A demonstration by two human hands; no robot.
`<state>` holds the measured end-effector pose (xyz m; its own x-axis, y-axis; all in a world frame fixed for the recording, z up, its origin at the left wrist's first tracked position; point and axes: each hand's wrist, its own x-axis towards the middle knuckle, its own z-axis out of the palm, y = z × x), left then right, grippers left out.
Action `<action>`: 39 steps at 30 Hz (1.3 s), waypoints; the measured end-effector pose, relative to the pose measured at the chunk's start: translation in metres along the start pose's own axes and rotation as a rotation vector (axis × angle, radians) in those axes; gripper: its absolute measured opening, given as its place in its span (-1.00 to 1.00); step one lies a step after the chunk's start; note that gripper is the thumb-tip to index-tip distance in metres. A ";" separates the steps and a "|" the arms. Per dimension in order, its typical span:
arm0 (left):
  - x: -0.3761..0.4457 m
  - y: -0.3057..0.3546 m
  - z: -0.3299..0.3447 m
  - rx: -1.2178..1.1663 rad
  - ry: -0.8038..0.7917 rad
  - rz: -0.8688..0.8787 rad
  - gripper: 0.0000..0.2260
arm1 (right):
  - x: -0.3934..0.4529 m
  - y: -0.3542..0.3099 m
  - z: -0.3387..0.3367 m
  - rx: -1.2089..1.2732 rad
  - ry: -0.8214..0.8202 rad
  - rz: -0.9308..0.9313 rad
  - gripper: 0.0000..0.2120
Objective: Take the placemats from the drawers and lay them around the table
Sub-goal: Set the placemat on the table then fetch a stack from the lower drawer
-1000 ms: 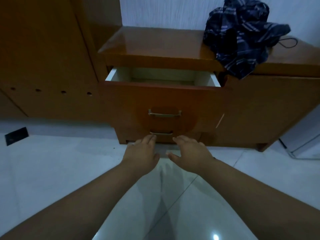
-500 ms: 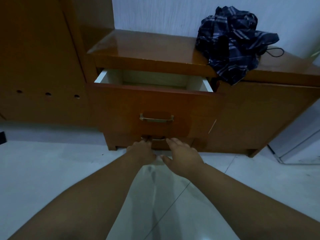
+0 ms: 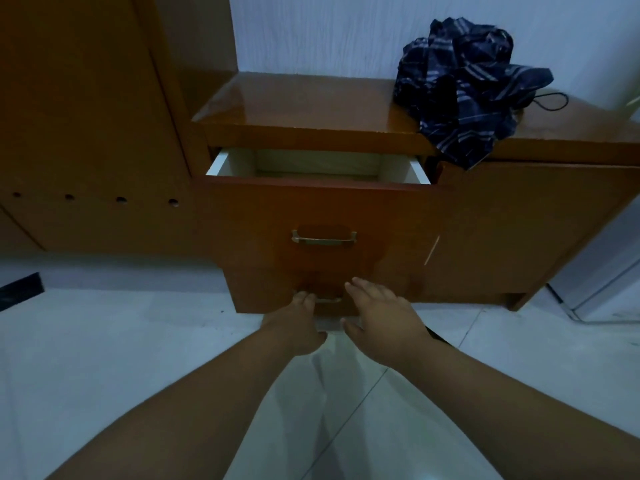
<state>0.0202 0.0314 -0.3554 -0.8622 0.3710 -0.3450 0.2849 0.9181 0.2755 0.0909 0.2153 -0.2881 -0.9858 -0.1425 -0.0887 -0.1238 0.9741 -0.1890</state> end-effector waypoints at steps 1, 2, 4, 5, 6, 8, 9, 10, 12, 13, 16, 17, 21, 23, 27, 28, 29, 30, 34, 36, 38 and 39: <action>-0.004 0.002 0.000 -0.002 -0.003 -0.006 -0.20 | -0.002 0.000 -0.001 0.000 0.011 0.002 -0.33; -0.008 0.004 0.001 -0.011 -0.008 -0.011 -0.20 | -0.004 -0.001 -0.002 -0.004 0.024 0.003 -0.34; -0.019 0.010 0.001 -0.052 -0.013 -0.017 -0.25 | -0.007 0.000 -0.004 -0.019 0.049 0.002 -0.34; -0.025 0.011 0.000 -0.057 -0.018 -0.017 -0.29 | -0.008 0.000 -0.005 -0.027 0.058 0.002 -0.34; -0.032 0.012 -0.002 -0.038 -0.024 -0.010 -0.34 | -0.009 0.000 -0.006 -0.032 0.062 0.002 -0.33; -0.046 0.015 -0.011 0.076 -0.045 0.006 -0.52 | -0.010 0.001 -0.006 -0.029 0.059 0.006 -0.31; -0.053 0.019 -0.019 0.134 -0.032 0.020 -0.65 | -0.010 0.002 -0.006 -0.025 0.052 0.009 -0.30; -0.061 0.023 -0.029 0.174 0.019 0.049 -0.75 | -0.009 0.003 -0.006 -0.022 0.041 0.013 -0.28; -0.075 0.027 -0.051 0.200 0.259 0.145 -0.83 | -0.007 0.005 -0.007 -0.020 0.014 0.026 -0.24; -0.079 0.025 -0.058 0.198 0.409 0.181 -0.81 | -0.006 0.005 -0.007 -0.021 0.000 0.037 -0.22; -0.085 0.010 -0.067 0.131 0.478 0.098 -0.48 | -0.002 0.007 -0.008 -0.024 -0.033 0.059 -0.16; -0.085 0.004 -0.065 0.130 0.388 0.043 -0.39 | -0.001 0.007 -0.009 -0.031 -0.032 0.059 -0.14; -0.087 -0.005 -0.057 0.206 0.317 0.012 -0.31 | 0.000 0.002 -0.018 -0.035 -0.020 0.067 -0.13; -0.087 -0.004 -0.061 0.193 0.342 0.017 -0.33 | -0.001 0.001 -0.021 -0.038 -0.021 0.064 -0.17; -0.087 -0.001 -0.071 0.191 0.295 0.007 -0.39 | -0.004 0.001 -0.024 -0.057 -0.042 0.053 -0.29; -0.086 -0.002 -0.075 0.199 0.280 -0.002 -0.41 | -0.003 0.001 -0.026 -0.066 -0.046 0.052 -0.30; -0.084 -0.003 -0.079 0.213 0.263 -0.009 -0.44 | -0.002 0.002 -0.028 -0.076 -0.050 0.049 -0.31; -0.081 -0.005 -0.083 0.226 0.244 -0.017 -0.46 | 0.001 0.002 -0.029 -0.084 -0.059 0.042 -0.33; -0.071 -0.013 -0.092 0.267 0.219 -0.080 -0.50 | 0.015 0.008 -0.030 0.009 -0.074 0.099 -0.35; -0.066 -0.016 -0.095 0.336 0.162 -0.130 -0.52 | 0.024 0.012 -0.028 0.067 -0.078 0.146 -0.35; -0.062 -0.019 -0.098 0.457 0.046 -0.112 -0.55 | 0.032 0.014 -0.027 0.083 -0.115 0.165 -0.38; -0.059 -0.020 -0.099 0.486 -0.006 -0.093 -0.55 | 0.037 0.014 -0.025 0.078 -0.149 0.179 -0.38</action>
<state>0.0238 -0.0227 -0.2513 -0.8913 0.2841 -0.3534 0.3706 0.9055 -0.2068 0.0495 0.2283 -0.2695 -0.9631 0.0010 -0.2693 0.0657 0.9706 -0.2316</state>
